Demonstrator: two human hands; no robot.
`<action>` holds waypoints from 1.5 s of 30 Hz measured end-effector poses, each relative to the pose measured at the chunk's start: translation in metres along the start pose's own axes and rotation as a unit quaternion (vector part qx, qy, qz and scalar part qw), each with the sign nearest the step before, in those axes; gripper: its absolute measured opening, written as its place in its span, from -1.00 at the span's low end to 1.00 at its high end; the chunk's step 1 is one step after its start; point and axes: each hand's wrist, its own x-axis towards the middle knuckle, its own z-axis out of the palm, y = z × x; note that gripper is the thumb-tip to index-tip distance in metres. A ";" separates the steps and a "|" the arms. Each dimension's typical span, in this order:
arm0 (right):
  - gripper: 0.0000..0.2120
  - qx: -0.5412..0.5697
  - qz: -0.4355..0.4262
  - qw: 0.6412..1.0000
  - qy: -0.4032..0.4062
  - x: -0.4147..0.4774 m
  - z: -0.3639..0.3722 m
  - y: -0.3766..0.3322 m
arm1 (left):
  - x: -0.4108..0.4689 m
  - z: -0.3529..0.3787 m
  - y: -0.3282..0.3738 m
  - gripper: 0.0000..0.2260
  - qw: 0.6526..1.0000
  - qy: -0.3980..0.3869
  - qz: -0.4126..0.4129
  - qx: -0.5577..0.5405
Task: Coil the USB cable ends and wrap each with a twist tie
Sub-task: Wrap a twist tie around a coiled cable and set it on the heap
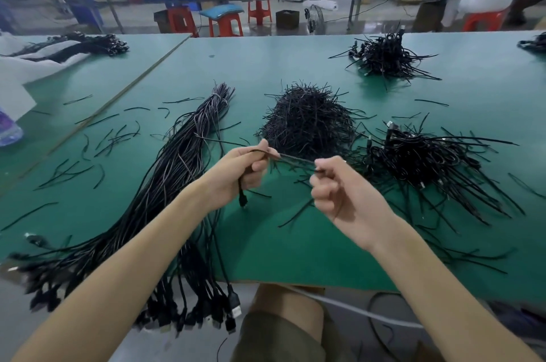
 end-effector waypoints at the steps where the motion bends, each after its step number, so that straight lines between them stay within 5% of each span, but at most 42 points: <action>1: -0.64 -0.027 0.010 0.999 -0.018 -0.007 0.002 0.003 | 0.001 -0.002 -0.001 -0.73 1.000 0.014 0.011 0.003; 12: -0.70 0.067 0.134 0.963 -0.223 -0.048 -0.022 0.006 | -0.001 0.024 0.002 -0.70 0.986 -0.022 0.016 0.166; 15: -0.68 -0.060 0.058 0.994 -0.072 -0.041 -0.022 0.004 | 0.003 0.037 0.001 -0.70 0.991 -0.031 -0.003 0.130; 18: -0.71 -0.105 -0.048 0.987 0.113 -0.023 -0.025 0.000 | 0.009 0.045 -0.001 -0.64 0.991 -0.024 -0.026 0.128; 25: -0.51 -0.115 -0.195 0.944 0.239 0.024 -0.027 -0.024 | 0.039 0.046 -0.001 -0.67 0.991 0.062 -0.073 0.094; 27: -0.56 -0.224 -0.266 0.895 0.281 0.034 -0.026 -0.024 | 0.046 0.039 -0.004 -0.68 0.993 0.069 -0.080 0.060; 31: -0.52 -0.657 -0.385 0.575 0.298 0.054 -0.027 -0.002 | 0.045 0.033 -0.021 -0.71 0.998 0.025 -0.050 0.042; 33: -0.44 -0.740 -0.361 0.504 0.262 0.063 -0.028 0.013 | 0.041 0.027 -0.029 -0.72 0.999 0.000 -0.027 0.036; 37: -0.51 -0.780 -0.365 0.471 0.191 0.073 -0.034 0.047 | 0.033 0.015 -0.032 -0.68 1.000 0.006 -0.015 0.008; 45: -0.66 -0.770 -0.345 0.492 0.216 0.073 -0.040 0.053 | 0.032 0.018 -0.030 -0.61 1.000 -0.013 -0.002 0.013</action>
